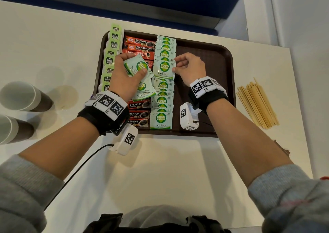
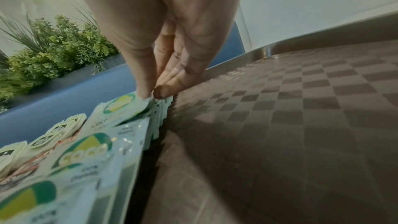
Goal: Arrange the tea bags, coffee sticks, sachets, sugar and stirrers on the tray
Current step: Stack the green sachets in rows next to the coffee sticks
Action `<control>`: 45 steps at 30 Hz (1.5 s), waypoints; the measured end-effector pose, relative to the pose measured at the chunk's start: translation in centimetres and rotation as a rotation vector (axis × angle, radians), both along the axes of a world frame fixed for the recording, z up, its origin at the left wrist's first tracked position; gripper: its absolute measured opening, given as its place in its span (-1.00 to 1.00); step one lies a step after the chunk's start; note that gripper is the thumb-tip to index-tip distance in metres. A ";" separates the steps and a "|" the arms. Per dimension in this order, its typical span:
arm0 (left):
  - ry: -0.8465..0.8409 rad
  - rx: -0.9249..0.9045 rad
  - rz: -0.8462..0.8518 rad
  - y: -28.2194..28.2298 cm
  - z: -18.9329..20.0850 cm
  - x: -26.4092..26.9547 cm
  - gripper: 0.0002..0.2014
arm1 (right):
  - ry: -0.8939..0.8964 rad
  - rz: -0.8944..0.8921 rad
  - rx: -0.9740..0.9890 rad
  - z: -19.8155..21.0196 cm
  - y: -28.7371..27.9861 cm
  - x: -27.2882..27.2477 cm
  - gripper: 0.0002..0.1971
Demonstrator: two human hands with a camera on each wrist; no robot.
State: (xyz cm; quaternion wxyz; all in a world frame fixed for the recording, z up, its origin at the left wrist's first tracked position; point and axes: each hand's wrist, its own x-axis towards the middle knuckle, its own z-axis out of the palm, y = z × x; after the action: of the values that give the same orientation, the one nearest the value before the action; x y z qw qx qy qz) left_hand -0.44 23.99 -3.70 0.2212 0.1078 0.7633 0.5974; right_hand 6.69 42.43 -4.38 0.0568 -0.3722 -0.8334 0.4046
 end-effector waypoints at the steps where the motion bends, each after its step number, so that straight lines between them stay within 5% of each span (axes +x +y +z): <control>1: 0.001 0.002 0.000 0.0 0.0 0.0 -0.60 | -0.003 -0.001 0.005 0.1 0.0 0.0 -0.76; 9: 0.031 0.001 -0.020 0.1 0.2 0.4 -0.60 | 0.038 0.034 0.046 1.6 -1.0 0.3 -0.79; 20: 0.074 -0.023 -0.098 -0.2 1.1 1.4 -0.38 | 0.036 0.294 -0.184 4.0 -3.9 -0.1 -0.84; 30: 0.051 -0.068 -0.119 -0.5 1.0 1.2 -0.67 | 0.055 0.349 -0.079 4.5 -2.9 0.0 -0.83; 39: 0.057 -0.064 -0.057 -0.6 1.0 1.2 -0.65 | 0.115 0.258 -0.259 3.6 -1.5 0.2 -0.86; 45: 0.057 -0.105 -0.015 -0.9 0.7 1.1 -0.67 | 0.114 0.162 -0.179 2.7 -0.3 0.4 -0.87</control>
State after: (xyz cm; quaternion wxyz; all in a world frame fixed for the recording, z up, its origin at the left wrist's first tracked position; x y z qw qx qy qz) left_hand 0.61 23.13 -3.00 0.2090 0.1186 0.7988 0.5515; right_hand 7.07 42.11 -1.66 0.0380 -0.2836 -0.8167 0.5010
